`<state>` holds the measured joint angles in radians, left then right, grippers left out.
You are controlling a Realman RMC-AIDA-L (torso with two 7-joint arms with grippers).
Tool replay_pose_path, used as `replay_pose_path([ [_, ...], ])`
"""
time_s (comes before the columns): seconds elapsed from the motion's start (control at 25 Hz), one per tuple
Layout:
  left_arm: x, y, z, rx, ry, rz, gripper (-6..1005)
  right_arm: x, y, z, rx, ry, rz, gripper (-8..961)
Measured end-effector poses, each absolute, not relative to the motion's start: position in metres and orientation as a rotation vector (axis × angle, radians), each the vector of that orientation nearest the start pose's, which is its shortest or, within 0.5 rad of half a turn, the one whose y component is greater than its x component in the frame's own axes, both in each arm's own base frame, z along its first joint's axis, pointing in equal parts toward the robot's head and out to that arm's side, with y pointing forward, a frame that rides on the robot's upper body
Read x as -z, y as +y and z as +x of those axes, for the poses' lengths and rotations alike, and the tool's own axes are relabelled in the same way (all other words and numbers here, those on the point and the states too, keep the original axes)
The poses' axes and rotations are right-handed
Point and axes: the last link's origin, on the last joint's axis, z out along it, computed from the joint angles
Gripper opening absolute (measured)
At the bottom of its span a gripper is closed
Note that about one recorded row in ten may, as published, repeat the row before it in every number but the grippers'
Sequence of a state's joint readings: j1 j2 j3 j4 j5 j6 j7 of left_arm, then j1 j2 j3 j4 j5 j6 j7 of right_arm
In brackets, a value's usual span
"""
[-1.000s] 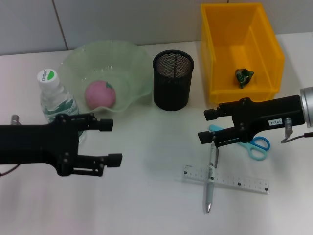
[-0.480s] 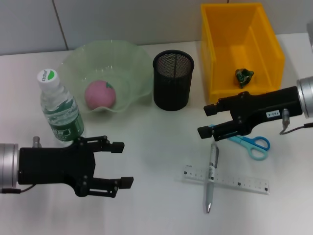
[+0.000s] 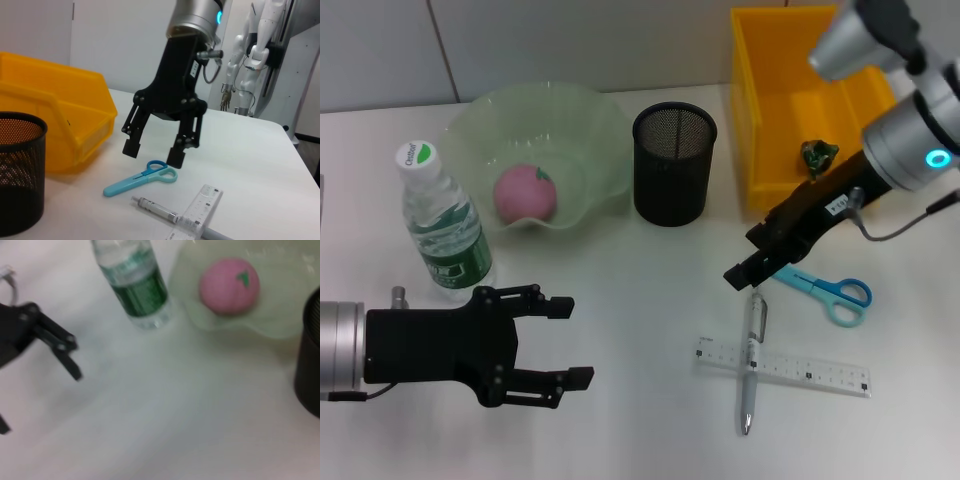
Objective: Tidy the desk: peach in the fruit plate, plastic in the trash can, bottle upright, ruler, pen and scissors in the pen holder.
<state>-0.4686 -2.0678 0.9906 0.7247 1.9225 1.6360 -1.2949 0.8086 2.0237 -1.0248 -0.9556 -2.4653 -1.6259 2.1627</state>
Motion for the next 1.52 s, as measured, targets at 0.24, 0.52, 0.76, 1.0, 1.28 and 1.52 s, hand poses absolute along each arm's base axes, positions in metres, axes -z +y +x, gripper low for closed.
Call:
replay_pose_path([
  [0.24,0.027,0.296,-0.254,0.621,-0.332,-2.993,847,-0.006,0.396,0.169,0.572,0.876,-2.770,798],
  [0.52,0.036,0.296,-0.258,0.631,-0.315,-2.963,846,0.006,0.402,0.168,0.762,0.818,-2.676,797],
  [0.76,0.037,0.297,-0.259,0.641,-0.316,-2.949,846,0.012,0.402,0.178,0.844,0.792,-2.632,797],
  [1.0,0.037,0.297,-0.258,0.660,-0.323,-2.934,846,0.014,0.400,0.189,0.883,0.788,-2.606,797],
  [1.28,0.037,0.297,-0.259,0.666,-0.329,-2.929,846,0.017,0.400,0.199,0.909,0.784,-2.585,797],
  [1.52,0.037,0.296,-0.259,0.671,-0.334,-2.925,846,0.020,0.401,0.204,0.905,0.782,-2.578,798],
])
